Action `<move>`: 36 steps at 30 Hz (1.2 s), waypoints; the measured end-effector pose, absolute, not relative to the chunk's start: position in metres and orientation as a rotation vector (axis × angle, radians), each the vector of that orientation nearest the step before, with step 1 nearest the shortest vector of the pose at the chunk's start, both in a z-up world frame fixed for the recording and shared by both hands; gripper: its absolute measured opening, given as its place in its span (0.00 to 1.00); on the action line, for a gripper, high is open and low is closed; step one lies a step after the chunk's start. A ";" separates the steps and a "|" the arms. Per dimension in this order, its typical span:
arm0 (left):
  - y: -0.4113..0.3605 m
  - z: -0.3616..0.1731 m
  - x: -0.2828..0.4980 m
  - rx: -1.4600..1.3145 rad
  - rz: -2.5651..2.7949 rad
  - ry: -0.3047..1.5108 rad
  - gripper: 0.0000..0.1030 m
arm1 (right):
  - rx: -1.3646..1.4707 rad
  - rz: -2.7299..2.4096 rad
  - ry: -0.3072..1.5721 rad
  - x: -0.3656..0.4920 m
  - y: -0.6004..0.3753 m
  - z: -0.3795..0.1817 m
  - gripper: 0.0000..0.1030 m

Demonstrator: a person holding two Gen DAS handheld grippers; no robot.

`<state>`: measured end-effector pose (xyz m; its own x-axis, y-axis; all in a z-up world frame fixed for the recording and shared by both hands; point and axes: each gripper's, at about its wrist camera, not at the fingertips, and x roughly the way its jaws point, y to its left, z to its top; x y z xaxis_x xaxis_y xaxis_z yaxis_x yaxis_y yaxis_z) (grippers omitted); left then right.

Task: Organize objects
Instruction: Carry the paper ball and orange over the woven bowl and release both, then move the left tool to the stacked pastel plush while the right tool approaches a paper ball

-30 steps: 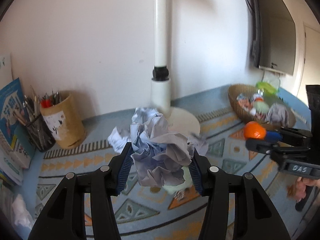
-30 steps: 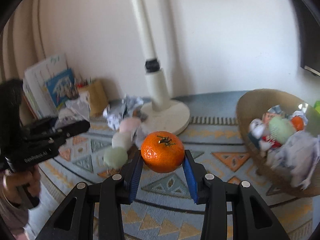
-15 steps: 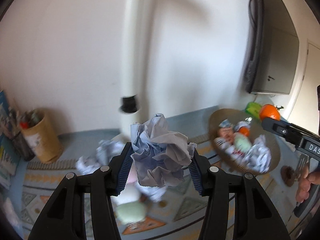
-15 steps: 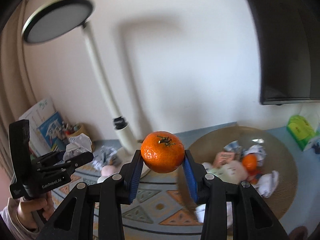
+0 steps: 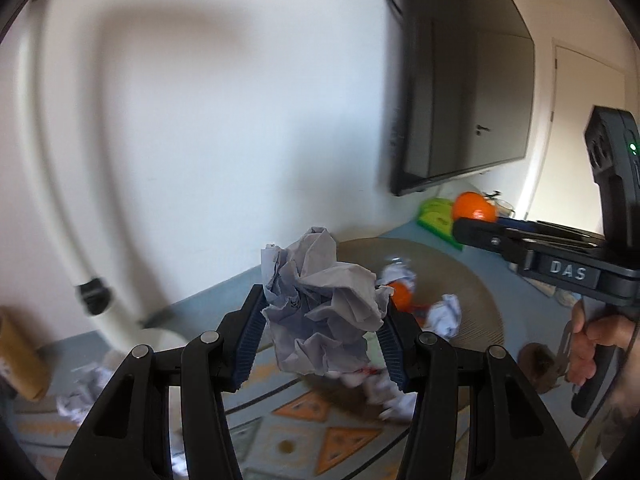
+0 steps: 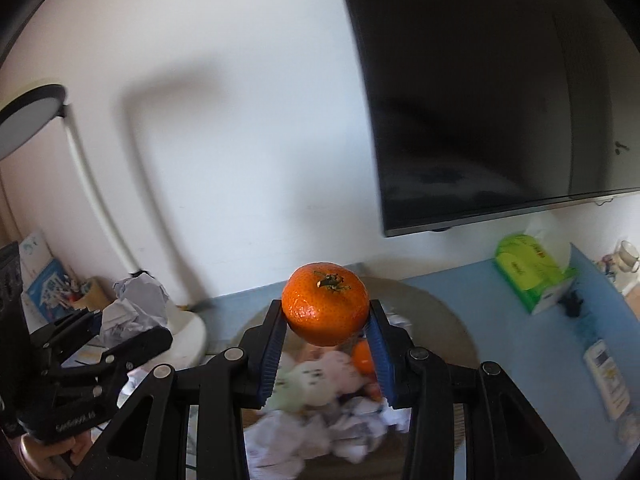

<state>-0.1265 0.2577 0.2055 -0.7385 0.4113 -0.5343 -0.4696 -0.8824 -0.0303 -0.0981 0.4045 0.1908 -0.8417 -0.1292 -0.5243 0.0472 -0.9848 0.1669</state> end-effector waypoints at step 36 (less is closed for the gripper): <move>0.174 0.194 -0.135 -0.873 2.683 0.229 1.00 | 0.831 -2.912 -0.247 -0.101 0.350 0.202 1.00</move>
<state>-0.1351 0.1737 0.1942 -0.7664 0.2417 -0.5952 -0.3390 -0.9392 0.0551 -0.1015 0.3499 0.2023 -0.8456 -0.1431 -0.5143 0.0544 -0.9815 0.1836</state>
